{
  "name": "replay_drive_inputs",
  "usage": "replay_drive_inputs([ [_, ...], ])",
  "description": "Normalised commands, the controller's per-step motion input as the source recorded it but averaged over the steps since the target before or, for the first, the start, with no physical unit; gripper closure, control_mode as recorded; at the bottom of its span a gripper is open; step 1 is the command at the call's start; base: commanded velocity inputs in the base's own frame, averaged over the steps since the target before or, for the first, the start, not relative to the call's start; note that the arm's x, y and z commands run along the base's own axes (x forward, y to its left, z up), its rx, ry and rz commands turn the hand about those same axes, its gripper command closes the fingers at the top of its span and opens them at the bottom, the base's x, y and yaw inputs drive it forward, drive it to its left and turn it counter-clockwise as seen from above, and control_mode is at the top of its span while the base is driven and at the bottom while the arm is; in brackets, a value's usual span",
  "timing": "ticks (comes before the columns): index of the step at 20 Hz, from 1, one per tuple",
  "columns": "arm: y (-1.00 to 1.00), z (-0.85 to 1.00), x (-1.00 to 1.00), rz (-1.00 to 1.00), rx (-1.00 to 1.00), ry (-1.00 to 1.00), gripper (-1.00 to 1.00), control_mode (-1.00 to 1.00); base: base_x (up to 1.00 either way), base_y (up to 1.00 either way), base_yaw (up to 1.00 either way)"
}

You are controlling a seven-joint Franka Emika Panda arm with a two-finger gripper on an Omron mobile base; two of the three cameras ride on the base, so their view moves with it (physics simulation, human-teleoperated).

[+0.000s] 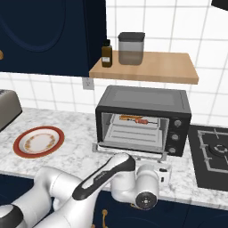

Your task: Pick up the kebab skewer and baguette bread, and place them inside the toaster oven. Close the toaster oven door and start by setting the timer.

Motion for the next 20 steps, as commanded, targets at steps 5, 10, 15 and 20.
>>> replay_drive_inputs([
  [5,0.25,0.47,0.46,0.0,0.0,-0.17,-1.0,-1.0,0.0,0.0,0.0],
  [10,0.25,0.16,0.45,0.0,0.0,-0.07,-1.0,-1.0,0.0,0.0,0.0],
  [15,0.26,0.14,0.46,0.0,0.0,0.0,-1.0,-1.0,0.0,0.0,0.0],
  [20,0.26,0.1,0.51,-0.01,0.0,0.0,-1.0,-1.0,0.0,0.0,0.0],
])
